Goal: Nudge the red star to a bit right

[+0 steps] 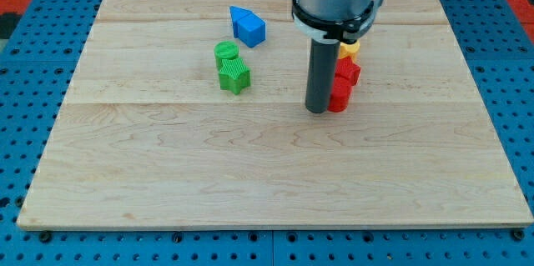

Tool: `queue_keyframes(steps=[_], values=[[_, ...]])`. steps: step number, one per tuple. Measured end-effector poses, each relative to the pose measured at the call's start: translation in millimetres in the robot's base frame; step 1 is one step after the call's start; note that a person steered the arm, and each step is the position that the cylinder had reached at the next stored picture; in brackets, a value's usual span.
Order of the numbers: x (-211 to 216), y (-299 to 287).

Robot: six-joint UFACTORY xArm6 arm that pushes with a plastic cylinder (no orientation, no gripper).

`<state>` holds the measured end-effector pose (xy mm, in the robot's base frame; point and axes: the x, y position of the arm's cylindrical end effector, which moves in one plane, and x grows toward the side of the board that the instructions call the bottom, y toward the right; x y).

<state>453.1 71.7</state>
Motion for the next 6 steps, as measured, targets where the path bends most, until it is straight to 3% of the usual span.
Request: queue_keyframes(steps=[1,2,3,6], values=[[0,38],[18,22],[-11,-32],[-69,-4]])
